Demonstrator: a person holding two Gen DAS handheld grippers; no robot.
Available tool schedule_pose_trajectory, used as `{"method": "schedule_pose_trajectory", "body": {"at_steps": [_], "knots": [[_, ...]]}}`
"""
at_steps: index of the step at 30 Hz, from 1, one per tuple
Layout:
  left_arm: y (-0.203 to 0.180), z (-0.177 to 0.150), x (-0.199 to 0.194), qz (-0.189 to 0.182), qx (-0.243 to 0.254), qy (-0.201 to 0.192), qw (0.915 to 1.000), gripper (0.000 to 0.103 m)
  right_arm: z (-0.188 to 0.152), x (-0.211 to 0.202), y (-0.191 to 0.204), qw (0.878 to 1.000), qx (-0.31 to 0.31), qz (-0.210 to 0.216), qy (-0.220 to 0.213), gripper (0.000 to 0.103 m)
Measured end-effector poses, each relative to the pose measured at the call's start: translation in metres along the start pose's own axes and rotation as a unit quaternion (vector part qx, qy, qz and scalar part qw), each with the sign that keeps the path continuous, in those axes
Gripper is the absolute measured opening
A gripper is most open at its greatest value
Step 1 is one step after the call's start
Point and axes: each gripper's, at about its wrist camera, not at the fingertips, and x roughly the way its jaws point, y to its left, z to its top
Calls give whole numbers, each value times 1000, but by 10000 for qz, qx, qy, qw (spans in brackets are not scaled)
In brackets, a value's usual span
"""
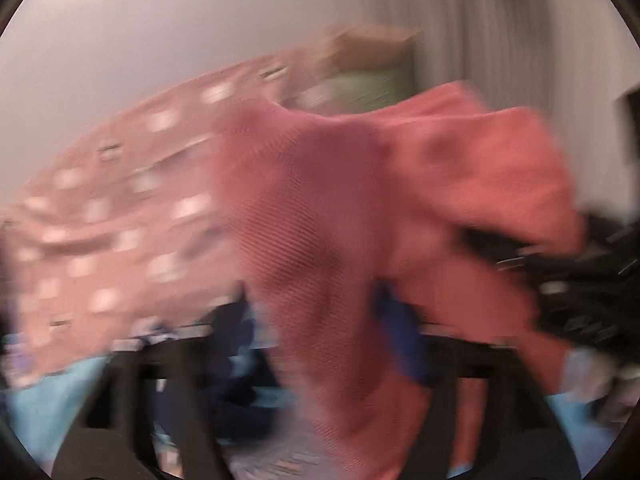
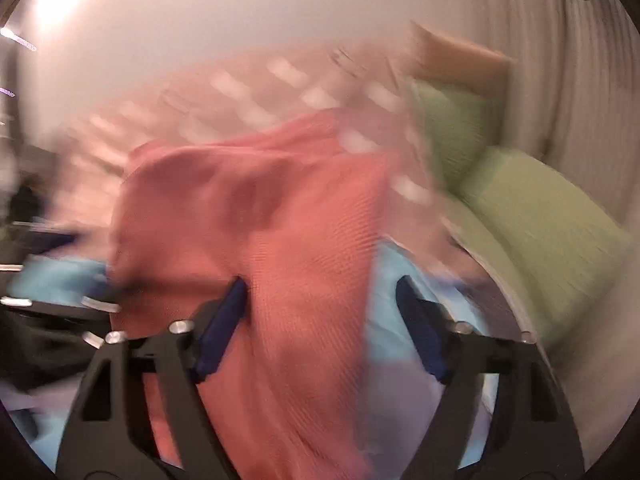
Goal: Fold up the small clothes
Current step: 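Carry the folded shirt with both grippers onto the stack of folded clothes and release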
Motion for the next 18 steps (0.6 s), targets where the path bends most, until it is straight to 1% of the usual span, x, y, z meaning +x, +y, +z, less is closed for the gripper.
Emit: {"method": "schedule_pose_trajectory", "body": {"at_steps": [1, 2, 3, 4, 5, 6, 7, 8, 9, 10, 11, 12, 13, 14, 15, 16, 17, 18], "knots": [[9, -19, 32, 534, -120, 404, 9977, 83, -10, 11, 1, 9998, 20, -145, 108, 51], [18, -37, 51, 702, -314, 733, 9943, 83, -29, 20, -1, 9996, 154, -159, 151, 48], [24, -50, 59, 694, -448, 858, 9929, 81, -42, 19, -2, 9997, 246, -33, 87, 48], [33, -75, 65, 546, -625, 914, 9924, 81, -57, 13, -5, 9993, 379, 58, -41, 48], [36, -86, 64, 453, -637, 924, 9927, 81, -76, 4, -11, 9982, 559, 143, -175, 49], [37, -100, 60, 335, -594, 905, 9936, 81, -88, -7, -12, 9974, 649, 254, -203, 51], [36, -117, 49, 247, -400, 753, 9961, 81, -101, -16, -17, 9963, 734, 404, -213, 54], [32, -128, 37, 241, -197, 631, 9975, 81, -111, -25, -23, 9952, 792, 540, -209, 56], [32, -134, 28, 365, -296, 975, 9941, 81, -126, -42, -28, 9944, 824, 635, -209, 57], [28, -143, 13, 269, -252, 966, 9946, 81, -136, -57, -30, 9940, 833, 682, -199, 60], [23, -149, -1, 95, -299, 901, 9954, 81, -147, -70, -32, 9938, 826, 727, -187, 64], [19, -154, -25, -156, -401, 744, 9963, 81, -160, -91, -33, 9940, 797, 714, -230, 68], [14, -159, -46, -358, -507, 608, 9962, 81, -176, -114, -29, 9952, 733, 589, -281, 81], [9, -161, -65, -564, -628, 481, 9953, 82, -184, -126, -27, 9962, 664, 475, -303, 93], [5, -167, -80, -737, -740, 376, 9938, 86, -199, -148, -19, 9977, 494, 231, -411, 96], [-1, -170, -104, -930, -862, 261, 9916, 90, -210, -166, -11, 9980, 319, 49, -551, 99], [-8, -173, -123, -973, -922, 199, 9908, 93, -223, -189, 0, 9972, 62, -99, -741, 100], [-14, -174, -134, -914, -945, 174, 9912, 101, -231, -207, 6, 9962, -71, -118, -856, 100]]}}
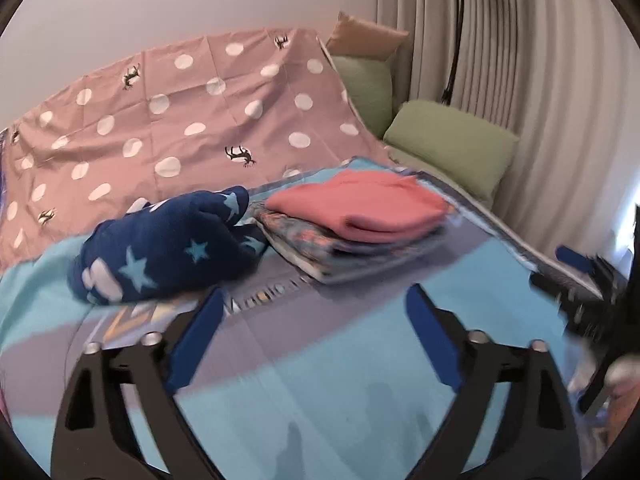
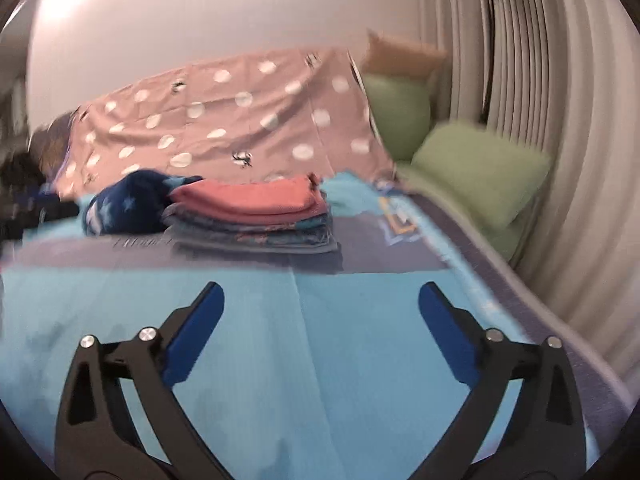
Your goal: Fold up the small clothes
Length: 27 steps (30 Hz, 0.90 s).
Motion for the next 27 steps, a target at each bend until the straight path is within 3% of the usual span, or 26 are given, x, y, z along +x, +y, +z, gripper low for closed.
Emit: {"method": "schedule_pose_trajectory", "body": {"at_steps": [2, 4, 7, 12, 16, 21, 27], "knots": [[-14, -10, -32, 198, -119, -162, 9996, 102, -6, -30, 1, 9998, 158, 112, -44, 101], [-24, -20, -58, 83, -293, -278, 9992, 102, -7, -60, -2, 9965, 713, 442, 70, 101], [-34, -28, -87, 87, -447, -164, 9988, 102, 0, -91, -3, 9939, 1001, 461, 49, 101], [-58, -43, -143, 297, -241, -122, 9992, 102, 6, -147, 3, 9932, 1101, 375, -61, 101], [-66, -53, -190, 23, -412, -367, 9985, 102, 3, -175, 2, 9911, 1246, 458, -37, 101], [-76, -63, -219, 387, -428, -288, 9979, 102, -3, -202, 8, 9896, 1287, 599, 224, 101], [-86, -77, -246, 270, -382, -347, 9983, 102, -6, -230, 27, 9925, 1028, 642, 169, 101]]}}
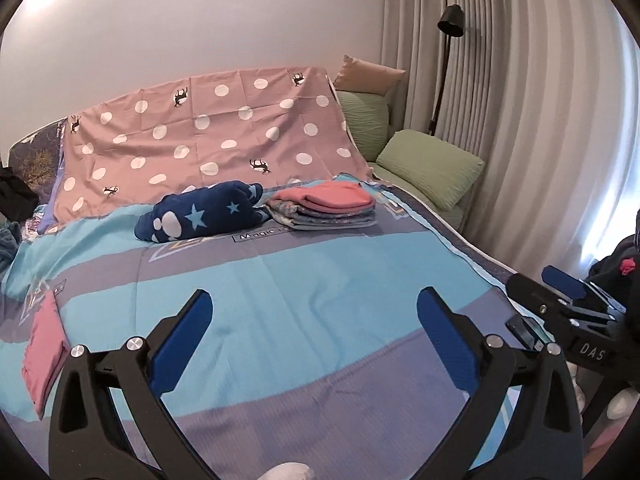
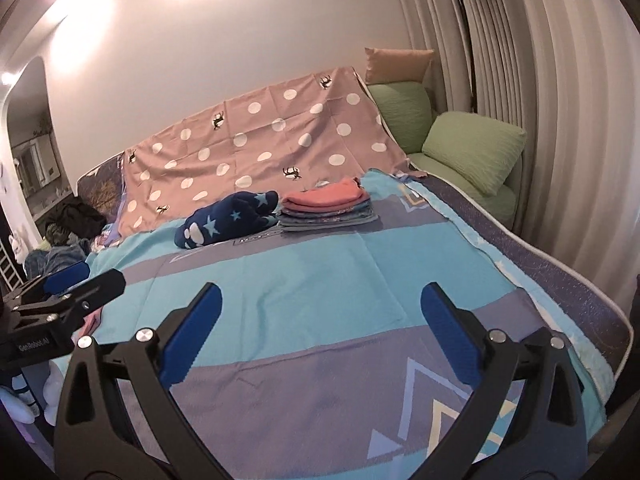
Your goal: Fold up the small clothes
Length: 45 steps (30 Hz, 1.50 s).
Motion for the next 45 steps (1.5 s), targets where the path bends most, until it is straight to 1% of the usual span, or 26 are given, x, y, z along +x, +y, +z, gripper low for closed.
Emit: {"method": "schedule_pose_trajectory", "body": {"at_steps": [4, 9, 13, 19, 25, 36, 45], "knots": [[-3, -8, -10, 89, 112, 30, 9999, 102, -4, -11, 7, 10000, -36, 38, 4, 101], [-2, -15, -18, 209, 130, 56, 9997, 102, -8, -16, 14, 9999, -143, -11, 17, 101], [1, -16, -23, 154, 38, 59, 9999, 102, -11, -15, 17, 9998, -160, 20, 96, 101], [3, -22, -26, 211, 39, 52, 9998, 102, -15, -14, 22, 9997, -183, 60, 166, 101], [9, -26, -23, 137, -130, 178, 9997, 102, -17, -12, 26, 9994, -225, 93, 229, 101], [3, -31, -22, 37, -12, 268, 9996, 102, -19, -10, 28, 9990, -279, 92, 322, 101], [-3, -33, -15, -226, 14, 449, 9987, 102, -20, -10, 28, 9990, -300, 12, 342, 101]]}}
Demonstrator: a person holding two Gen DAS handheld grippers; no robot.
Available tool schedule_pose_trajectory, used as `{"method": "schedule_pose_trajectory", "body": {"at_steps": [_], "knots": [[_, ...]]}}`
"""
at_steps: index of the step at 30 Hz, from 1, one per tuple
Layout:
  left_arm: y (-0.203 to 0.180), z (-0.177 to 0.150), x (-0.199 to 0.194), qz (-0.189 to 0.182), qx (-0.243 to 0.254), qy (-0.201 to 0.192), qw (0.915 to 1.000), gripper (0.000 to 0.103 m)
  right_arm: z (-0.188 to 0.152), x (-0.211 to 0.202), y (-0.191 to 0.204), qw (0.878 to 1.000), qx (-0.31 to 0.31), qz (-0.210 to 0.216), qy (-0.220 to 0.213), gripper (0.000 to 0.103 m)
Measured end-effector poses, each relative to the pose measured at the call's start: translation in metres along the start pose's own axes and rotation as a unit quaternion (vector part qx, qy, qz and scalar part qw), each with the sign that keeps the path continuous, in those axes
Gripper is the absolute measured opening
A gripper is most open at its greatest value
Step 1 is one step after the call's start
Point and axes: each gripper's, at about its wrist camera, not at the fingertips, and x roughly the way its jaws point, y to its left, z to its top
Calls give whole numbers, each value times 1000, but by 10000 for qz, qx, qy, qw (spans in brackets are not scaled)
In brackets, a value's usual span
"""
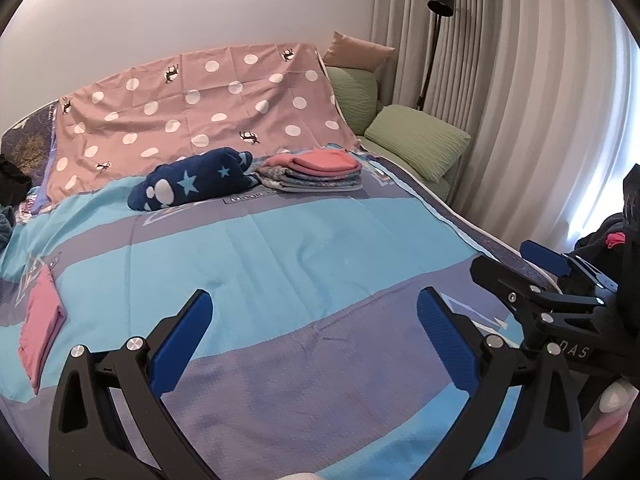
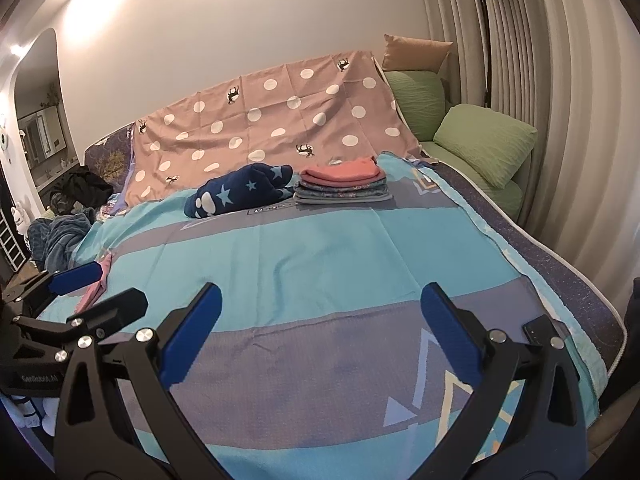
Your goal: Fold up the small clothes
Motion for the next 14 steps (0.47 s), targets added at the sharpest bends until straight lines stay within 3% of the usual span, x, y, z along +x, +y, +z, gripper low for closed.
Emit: {"method": "schedule_pose_trajectory", "body": {"at_steps": [14], "knots": [[-5, -2, 3, -95, 31, 78, 9999, 102, -1, 0, -3, 10000, 33, -74, 37, 101]]}}
